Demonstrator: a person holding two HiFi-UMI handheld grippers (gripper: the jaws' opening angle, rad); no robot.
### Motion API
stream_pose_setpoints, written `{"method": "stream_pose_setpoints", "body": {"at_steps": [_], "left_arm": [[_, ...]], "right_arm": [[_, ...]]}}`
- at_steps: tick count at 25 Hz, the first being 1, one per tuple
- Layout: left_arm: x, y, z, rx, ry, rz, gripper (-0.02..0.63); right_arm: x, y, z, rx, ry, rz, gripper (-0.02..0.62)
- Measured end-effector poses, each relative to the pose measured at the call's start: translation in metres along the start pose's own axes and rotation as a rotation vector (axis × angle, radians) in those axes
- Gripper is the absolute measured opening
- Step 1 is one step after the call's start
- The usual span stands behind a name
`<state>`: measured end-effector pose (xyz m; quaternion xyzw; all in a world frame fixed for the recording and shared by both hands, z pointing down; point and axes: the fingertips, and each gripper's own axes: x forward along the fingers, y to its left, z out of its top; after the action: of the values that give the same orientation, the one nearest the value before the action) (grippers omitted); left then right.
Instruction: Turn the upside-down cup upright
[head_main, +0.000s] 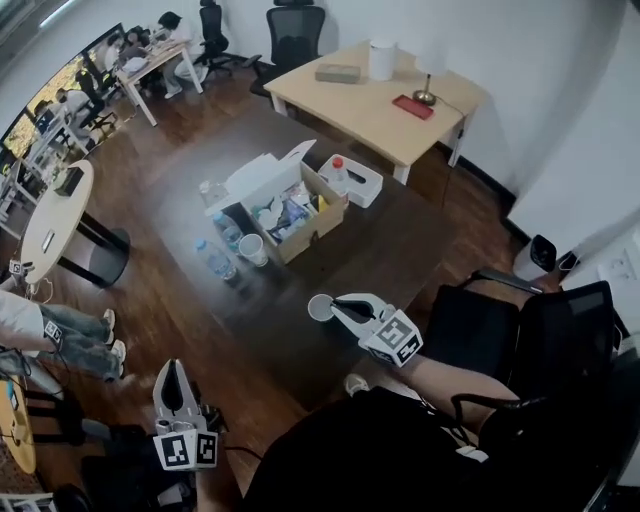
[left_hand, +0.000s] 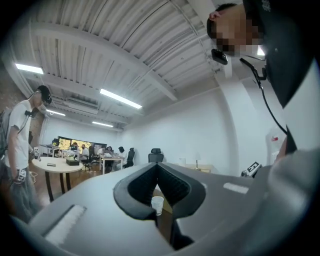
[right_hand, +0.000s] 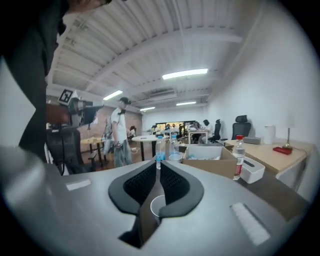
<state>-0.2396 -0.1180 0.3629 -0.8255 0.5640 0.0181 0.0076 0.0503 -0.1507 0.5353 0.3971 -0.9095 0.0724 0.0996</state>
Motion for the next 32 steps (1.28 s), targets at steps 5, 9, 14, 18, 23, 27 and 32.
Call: {"method": "stream_pose_setpoints", "body": {"at_steps": [5,9,14,18,23,27,32], "left_arm": [[0.046,-0.024,-0.031,0.077,-0.034,-0.064,0.0],[0.063,-0.049,-0.06,0.066,0.017,-0.128,0.0],[0.074,-0.07,-0.067,0.069,0.042,-0.189,0.0],[0.076,-0.074,-0.064,0.087,0.04,-0.204,0.0],[0.077,-0.078,-0.069,0.094,0.065,-0.199,0.0],[0.071,-0.068,-0.072,0.098,0.084,-0.164,0.0],[0.066,-0.062,-0.071,0.103,0.091,-0.143,0.0]], "right_arm": [[-0.02,-0.025,-0.013,0.057,-0.027,-0.14,0.003],[-0.032,-0.03,-0.028,0.142,-0.022,-0.202,0.002],[-0.04,-0.026,-0.032,0.141,-0.01,-0.205,0.002],[-0.043,-0.029,-0.036,0.155,-0.006,-0.211,0.002],[-0.048,-0.03,-0.045,0.168,0.014,-0.199,0.002],[-0.043,-0.031,-0.045,0.176,0.013,-0.181,0.002],[-0.041,-0.043,-0.042,0.18,-0.004,-0.193,0.002]]}}
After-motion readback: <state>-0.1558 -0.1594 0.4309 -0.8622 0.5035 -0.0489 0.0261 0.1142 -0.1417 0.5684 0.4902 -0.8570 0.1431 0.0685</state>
